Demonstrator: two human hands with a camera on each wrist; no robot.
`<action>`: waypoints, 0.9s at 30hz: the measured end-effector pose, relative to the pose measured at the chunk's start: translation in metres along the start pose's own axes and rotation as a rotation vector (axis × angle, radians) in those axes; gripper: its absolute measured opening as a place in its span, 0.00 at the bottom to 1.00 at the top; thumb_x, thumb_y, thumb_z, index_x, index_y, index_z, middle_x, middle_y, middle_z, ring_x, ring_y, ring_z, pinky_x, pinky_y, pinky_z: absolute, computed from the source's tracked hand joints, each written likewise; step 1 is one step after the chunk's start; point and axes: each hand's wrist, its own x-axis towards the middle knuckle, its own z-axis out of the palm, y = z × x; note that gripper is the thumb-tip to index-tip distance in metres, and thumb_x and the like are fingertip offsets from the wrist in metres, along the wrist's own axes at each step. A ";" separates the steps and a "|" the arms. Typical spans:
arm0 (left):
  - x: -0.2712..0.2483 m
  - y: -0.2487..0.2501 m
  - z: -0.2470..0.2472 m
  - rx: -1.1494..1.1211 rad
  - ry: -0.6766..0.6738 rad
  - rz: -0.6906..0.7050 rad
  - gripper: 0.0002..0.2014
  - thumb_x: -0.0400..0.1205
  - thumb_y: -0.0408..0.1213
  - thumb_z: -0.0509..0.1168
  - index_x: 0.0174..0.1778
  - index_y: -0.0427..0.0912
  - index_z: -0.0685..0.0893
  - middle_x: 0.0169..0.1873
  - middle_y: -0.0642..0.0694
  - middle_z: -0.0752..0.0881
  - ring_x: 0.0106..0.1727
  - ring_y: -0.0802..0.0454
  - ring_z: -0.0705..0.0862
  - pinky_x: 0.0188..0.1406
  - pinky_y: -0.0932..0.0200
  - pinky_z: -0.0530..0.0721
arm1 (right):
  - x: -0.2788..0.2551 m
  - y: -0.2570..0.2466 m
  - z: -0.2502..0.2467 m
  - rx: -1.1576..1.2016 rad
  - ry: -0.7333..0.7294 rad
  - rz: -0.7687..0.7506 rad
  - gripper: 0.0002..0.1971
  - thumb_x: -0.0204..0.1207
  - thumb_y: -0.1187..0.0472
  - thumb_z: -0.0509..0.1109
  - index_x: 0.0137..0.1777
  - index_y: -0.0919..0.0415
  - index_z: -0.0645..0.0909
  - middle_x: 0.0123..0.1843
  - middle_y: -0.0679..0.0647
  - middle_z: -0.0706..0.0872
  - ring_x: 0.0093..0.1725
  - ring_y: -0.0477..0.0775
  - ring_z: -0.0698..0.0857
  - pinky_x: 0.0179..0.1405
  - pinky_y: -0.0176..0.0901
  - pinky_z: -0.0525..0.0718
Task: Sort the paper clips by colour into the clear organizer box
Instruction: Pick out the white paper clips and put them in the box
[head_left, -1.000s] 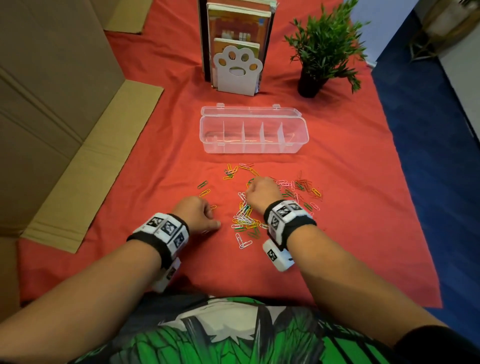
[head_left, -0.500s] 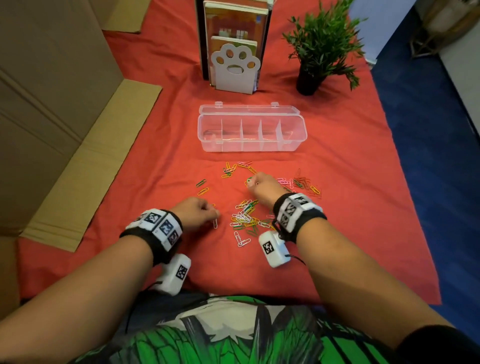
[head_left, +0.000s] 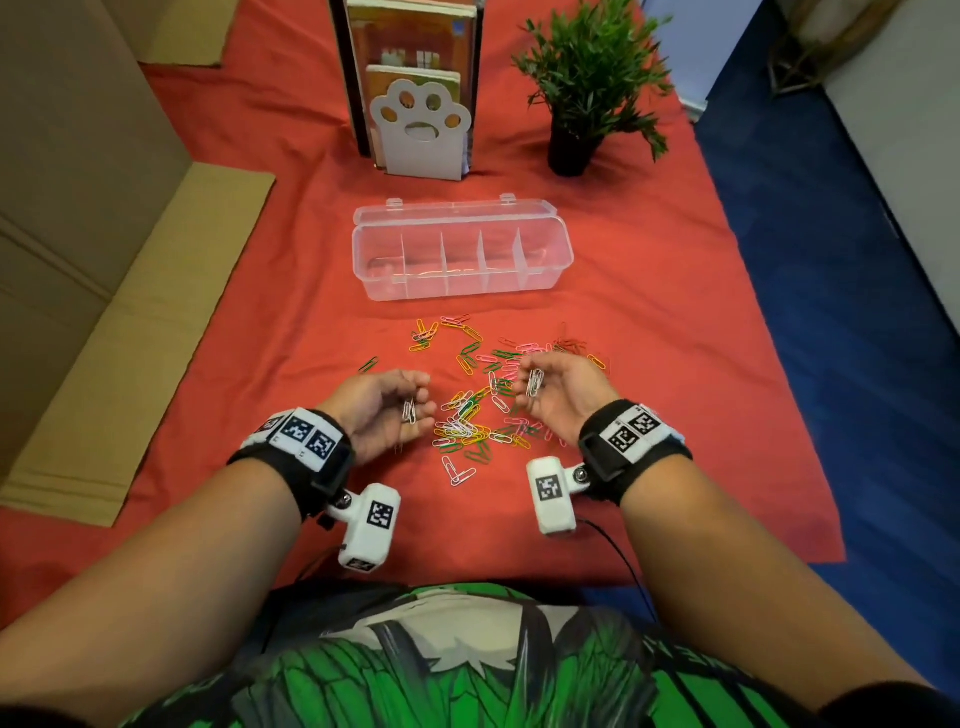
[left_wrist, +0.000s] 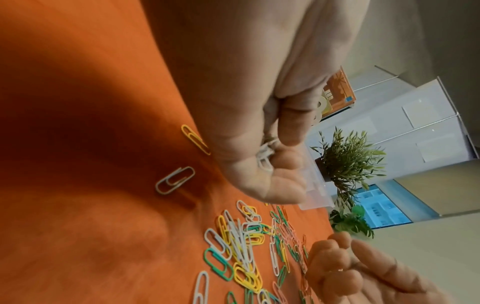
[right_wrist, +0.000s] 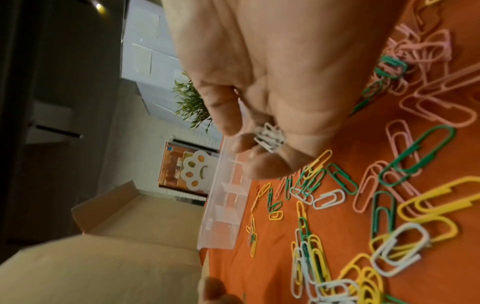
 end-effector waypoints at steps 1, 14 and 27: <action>0.002 0.000 0.001 0.045 0.042 -0.011 0.12 0.80 0.30 0.53 0.36 0.41 0.79 0.22 0.49 0.77 0.21 0.55 0.80 0.25 0.64 0.84 | 0.004 0.001 0.001 -0.133 0.055 -0.008 0.08 0.78 0.68 0.59 0.38 0.61 0.75 0.32 0.53 0.72 0.25 0.48 0.72 0.20 0.35 0.75; 0.006 -0.011 -0.010 1.893 0.442 0.148 0.18 0.72 0.50 0.69 0.45 0.36 0.86 0.49 0.37 0.88 0.54 0.40 0.85 0.48 0.55 0.82 | 0.009 0.039 0.025 -1.969 0.211 -0.437 0.19 0.74 0.71 0.58 0.66 0.69 0.71 0.64 0.65 0.74 0.61 0.66 0.79 0.57 0.56 0.81; -0.009 0.014 0.009 0.105 -0.086 -0.062 0.07 0.66 0.35 0.54 0.24 0.42 0.75 0.21 0.46 0.76 0.19 0.53 0.73 0.21 0.67 0.75 | 0.007 -0.006 0.012 -0.145 -0.026 -0.122 0.14 0.79 0.75 0.51 0.42 0.62 0.77 0.32 0.55 0.73 0.30 0.48 0.74 0.23 0.33 0.78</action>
